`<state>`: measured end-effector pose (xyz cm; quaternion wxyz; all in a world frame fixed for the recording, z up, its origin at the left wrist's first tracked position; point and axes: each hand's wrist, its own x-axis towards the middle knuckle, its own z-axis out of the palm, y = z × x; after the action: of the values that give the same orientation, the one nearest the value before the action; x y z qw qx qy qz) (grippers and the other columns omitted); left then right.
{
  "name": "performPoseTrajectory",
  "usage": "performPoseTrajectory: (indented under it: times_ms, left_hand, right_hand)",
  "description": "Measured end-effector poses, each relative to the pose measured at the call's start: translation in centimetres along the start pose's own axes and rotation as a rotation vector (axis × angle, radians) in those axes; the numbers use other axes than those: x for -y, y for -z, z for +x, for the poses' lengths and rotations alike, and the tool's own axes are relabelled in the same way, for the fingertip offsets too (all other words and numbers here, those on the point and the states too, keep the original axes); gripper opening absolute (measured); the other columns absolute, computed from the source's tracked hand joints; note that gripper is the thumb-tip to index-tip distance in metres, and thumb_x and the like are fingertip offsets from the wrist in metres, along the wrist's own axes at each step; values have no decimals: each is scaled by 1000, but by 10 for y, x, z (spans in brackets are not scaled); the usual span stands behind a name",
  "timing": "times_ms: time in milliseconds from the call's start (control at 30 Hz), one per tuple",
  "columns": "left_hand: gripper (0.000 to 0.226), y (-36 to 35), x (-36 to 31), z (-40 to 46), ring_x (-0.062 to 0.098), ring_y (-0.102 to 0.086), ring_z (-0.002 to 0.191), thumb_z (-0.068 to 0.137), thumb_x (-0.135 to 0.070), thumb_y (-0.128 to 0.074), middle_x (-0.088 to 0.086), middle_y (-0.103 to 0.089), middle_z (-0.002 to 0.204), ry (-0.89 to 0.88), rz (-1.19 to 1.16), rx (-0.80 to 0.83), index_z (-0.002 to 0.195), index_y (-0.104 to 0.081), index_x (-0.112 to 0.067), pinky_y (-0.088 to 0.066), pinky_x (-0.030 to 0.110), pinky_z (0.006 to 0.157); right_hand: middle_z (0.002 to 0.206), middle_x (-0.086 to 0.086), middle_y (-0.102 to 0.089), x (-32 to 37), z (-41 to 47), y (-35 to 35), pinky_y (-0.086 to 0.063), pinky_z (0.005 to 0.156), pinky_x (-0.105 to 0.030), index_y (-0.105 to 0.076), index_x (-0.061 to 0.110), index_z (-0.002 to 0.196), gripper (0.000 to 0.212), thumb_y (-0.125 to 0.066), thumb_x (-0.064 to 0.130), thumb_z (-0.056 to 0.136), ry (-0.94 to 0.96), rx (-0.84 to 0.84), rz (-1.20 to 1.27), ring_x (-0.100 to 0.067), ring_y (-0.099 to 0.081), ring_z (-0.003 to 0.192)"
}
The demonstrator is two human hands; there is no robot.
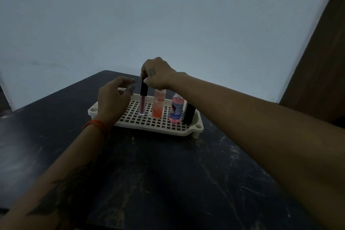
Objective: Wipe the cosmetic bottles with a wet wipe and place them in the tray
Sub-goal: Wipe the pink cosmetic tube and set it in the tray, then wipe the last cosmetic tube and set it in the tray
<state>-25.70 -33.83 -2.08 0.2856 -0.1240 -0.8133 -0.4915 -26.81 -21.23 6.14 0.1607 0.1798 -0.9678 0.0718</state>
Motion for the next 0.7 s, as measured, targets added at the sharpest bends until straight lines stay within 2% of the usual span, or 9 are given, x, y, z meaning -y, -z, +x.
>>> performPoseTrajectory:
  times_ms: [200, 400, 467, 533, 567, 633, 700]
  left_hand:
    - [23, -1, 1, 0, 21, -64, 92, 90, -13, -55, 9, -64, 113, -1, 36, 6, 113, -60, -13, -52, 40, 85]
    - [24, 1, 2, -1, 21, -61, 96, 90, -12, -55, 11, -64, 112, -15, 39, -27, 113, -60, -12, -54, 42, 84]
    - [24, 2, -1, -3, 17, -60, 94, 90, -12, -55, 12, -63, 113, -79, 49, -88, 114, -60, -10, -53, 29, 78]
    - [24, 2, -8, -9, 13, -58, 90, 90, -9, -56, 14, -63, 111, -207, 48, -159, 113, -60, -6, -46, 9, 70]
    - [23, 2, -14, -14, 14, -58, 89, 89, -5, -56, 17, -63, 109, -279, 40, -183, 112, -60, -3, -44, 5, 69]
    - [24, -1, -30, -24, 17, -59, 88, 88, 1, -55, 21, -62, 106, -389, 17, -180, 111, -60, 0, -45, 4, 72]
    - [25, -12, -52, -35, 21, -60, 88, 88, 3, -55, 20, -61, 106, -453, 6, -103, 113, -59, -1, -46, 10, 70]
  right_hand:
    - [103, -12, -65, 2, 4, 2, -55, 79, -30, -65, 5, 99, 20, -61, 6, 79, -13, 6, 24, -21, -62, 90]
    - [109, -12, -65, -3, -2, 14, -54, 86, -34, -64, 3, 105, 27, -64, 8, 79, -22, -31, 53, -22, -62, 97]
    - [111, -10, -65, -10, -11, 29, -52, 85, -27, -65, 6, 107, 28, -64, 9, 80, -34, -74, 70, -21, -61, 100]
    - [114, -8, -65, -24, -26, 49, -48, 83, -21, -65, 8, 108, 28, -63, 9, 80, -57, -125, 92, -19, -60, 103]
    - [114, -8, -66, -34, -37, 60, -47, 83, -20, -66, 8, 108, 28, -63, 9, 80, -71, -152, 101, -19, -60, 103]
    - [112, -7, -67, -59, -65, 77, -46, 86, -22, -67, 8, 106, 27, -64, 11, 80, -111, -214, 113, -18, -61, 102]
    - [107, -6, -69, -87, -96, 88, -46, 89, -24, -69, 9, 104, 26, -65, 12, 79, -195, -297, 144, -18, -63, 99]
